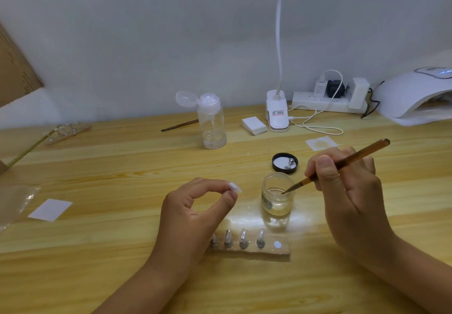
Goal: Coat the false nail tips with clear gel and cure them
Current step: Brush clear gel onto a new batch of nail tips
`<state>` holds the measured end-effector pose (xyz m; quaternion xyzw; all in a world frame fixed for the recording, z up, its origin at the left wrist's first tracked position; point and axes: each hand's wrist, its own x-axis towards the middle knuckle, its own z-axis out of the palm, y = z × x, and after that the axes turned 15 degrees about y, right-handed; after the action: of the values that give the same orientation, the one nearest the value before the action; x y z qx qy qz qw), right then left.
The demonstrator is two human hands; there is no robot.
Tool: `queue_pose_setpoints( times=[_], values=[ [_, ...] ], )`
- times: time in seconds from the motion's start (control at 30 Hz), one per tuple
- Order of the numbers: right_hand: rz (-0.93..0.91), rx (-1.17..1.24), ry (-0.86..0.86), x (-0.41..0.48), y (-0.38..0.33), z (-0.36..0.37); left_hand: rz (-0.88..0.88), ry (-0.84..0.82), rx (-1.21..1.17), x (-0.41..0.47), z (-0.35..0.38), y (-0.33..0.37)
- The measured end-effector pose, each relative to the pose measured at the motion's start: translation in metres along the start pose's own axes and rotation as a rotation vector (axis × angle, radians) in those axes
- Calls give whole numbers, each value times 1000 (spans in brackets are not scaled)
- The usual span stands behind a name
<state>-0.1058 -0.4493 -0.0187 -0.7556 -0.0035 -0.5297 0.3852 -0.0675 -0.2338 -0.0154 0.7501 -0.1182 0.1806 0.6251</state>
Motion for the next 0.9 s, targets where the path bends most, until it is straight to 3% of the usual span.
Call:
queue_pose_setpoints(
  times=[0.27, 0.43, 0.63, 0.9],
  values=[
    [-33, 57, 67, 2, 1, -4, 21, -4, 1, 1, 1, -2],
    [-38, 222, 159, 0, -5, -8, 24, -28, 3, 0, 0, -3],
    [-183, 213, -6, -21, -18, 1, 29, -30, 12, 0, 3, -2],
    [-213, 187, -27, -23, -15, 4, 30, -17, 8, 1, 3, -4]
  ],
)
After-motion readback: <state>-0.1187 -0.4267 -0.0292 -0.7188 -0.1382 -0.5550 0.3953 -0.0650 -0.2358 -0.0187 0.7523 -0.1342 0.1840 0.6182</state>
